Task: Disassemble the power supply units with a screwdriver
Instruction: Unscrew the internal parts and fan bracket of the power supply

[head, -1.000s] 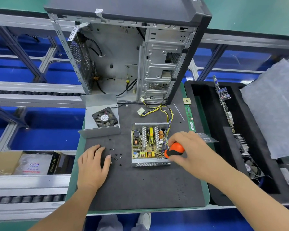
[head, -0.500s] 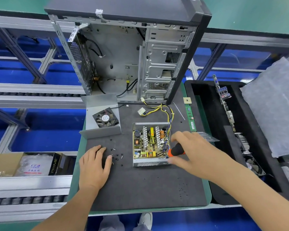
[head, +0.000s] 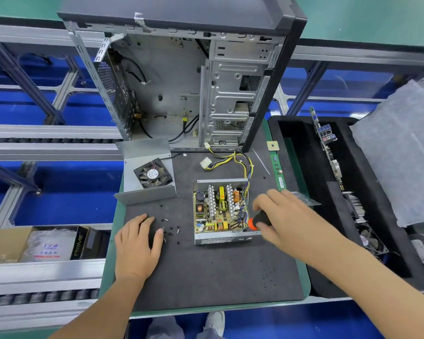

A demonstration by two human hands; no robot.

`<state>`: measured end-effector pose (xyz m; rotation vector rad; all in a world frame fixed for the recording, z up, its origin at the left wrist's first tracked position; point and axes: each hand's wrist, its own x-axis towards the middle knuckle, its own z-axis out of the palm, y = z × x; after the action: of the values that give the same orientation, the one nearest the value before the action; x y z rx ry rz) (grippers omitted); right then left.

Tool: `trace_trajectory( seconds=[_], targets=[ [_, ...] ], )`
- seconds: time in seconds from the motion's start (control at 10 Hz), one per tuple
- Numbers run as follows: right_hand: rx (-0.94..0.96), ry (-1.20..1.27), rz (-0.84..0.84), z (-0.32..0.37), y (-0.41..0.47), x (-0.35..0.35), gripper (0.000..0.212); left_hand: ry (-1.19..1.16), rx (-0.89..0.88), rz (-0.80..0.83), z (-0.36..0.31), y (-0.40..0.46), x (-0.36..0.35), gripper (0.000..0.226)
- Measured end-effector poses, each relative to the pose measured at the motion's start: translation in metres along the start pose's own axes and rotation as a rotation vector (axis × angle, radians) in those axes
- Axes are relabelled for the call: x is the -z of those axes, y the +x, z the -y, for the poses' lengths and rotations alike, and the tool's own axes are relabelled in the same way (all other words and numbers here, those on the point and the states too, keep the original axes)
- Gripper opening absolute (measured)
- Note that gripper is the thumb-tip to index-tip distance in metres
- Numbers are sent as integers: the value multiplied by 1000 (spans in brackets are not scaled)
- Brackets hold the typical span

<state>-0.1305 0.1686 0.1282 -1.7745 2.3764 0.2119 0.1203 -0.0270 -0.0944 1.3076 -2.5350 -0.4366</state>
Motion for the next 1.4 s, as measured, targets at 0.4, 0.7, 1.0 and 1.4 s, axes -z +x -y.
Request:
trace_trajectory(
  seconds=[0.4,0.7,1.0,1.4],
  targets=[
    [73,133,-40,7,-5,7,33,-2,11,10,-3,0,4,54],
    [37,148,8,8,-1,3,26,4,12,22,-4,0,6,56],
    [38,72,47,13,-1,8,28,-3,15,27,-5,0,7,57],
    [-191,106,136,16,4,13,48,-2,19,39,-6,-1,8,58]
  ],
)
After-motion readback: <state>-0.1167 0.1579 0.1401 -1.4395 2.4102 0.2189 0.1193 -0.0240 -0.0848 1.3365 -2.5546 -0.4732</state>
